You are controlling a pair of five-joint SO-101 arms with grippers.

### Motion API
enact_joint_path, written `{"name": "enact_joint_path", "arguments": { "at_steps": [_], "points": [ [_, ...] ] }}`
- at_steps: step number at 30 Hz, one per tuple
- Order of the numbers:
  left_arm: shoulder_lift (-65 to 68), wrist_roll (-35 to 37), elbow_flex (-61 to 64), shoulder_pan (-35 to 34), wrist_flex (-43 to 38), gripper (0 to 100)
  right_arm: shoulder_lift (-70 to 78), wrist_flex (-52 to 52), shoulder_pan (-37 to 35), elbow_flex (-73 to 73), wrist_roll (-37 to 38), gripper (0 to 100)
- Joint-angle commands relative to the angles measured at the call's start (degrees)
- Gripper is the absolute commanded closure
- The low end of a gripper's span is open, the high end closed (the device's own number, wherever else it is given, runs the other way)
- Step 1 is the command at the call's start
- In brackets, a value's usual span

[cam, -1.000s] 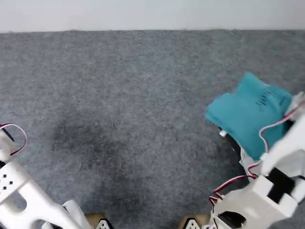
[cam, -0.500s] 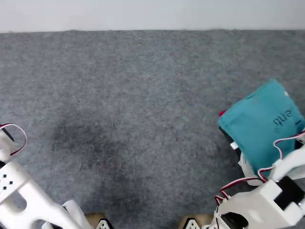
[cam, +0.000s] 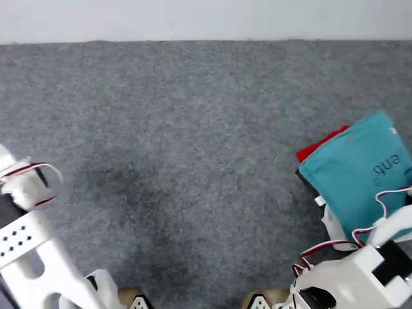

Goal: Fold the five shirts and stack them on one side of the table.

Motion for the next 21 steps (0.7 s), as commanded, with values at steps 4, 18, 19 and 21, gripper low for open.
{"name": "enact_joint_path", "arguments": {
  "at_steps": [4, 18, 19, 21],
  "points": [
    [-0.4, 0.2, 3.0, 4.7, -2.5, 97, -5.1, 5.5, 0.4, -2.5, -0.1, 82.1],
    [-0.4, 0.2, 6.4, 11.2, -4.3, 97, -19.4, 2.9, -20.0, 1.1, -0.2, 82.2],
    [-0.4, 0.2, 6.4, 11.2, -4.2, 97, -18.4, 0.9, -20.1, 3.3, -0.2, 82.2],
    [-0.4, 0.2, 6.5, 11.3, -4.1, 97, -16.1, -3.4, -20.1, 7.5, -0.2, 82.2]
  ]
}}
